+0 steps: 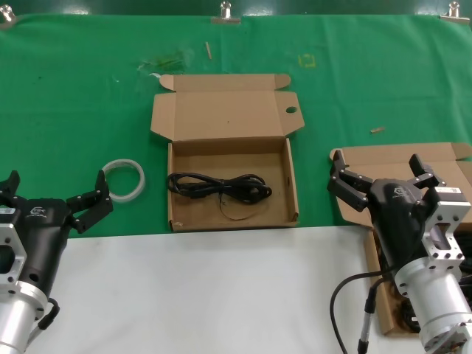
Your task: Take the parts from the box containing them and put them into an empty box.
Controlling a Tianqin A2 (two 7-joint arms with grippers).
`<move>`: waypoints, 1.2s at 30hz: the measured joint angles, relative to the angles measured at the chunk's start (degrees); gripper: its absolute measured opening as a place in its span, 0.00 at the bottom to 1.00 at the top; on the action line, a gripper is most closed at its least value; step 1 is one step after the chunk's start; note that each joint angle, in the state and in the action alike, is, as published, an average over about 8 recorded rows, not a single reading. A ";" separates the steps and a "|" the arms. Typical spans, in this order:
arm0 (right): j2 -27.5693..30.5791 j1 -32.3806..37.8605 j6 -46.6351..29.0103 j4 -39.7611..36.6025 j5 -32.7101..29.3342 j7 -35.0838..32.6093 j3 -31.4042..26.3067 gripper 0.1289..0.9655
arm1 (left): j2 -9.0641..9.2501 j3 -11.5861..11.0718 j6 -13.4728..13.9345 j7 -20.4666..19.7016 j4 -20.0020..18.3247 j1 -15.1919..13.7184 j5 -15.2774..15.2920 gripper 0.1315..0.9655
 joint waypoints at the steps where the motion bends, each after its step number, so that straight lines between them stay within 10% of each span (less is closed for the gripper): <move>1: 0.00 0.00 0.00 0.00 0.00 0.00 0.00 1.00 | 0.00 0.00 0.00 0.00 0.00 0.00 0.00 1.00; 36: 0.00 0.00 0.00 0.00 -0.01 0.01 0.00 1.00 | 0.00 0.00 0.00 0.00 0.00 0.00 0.00 1.00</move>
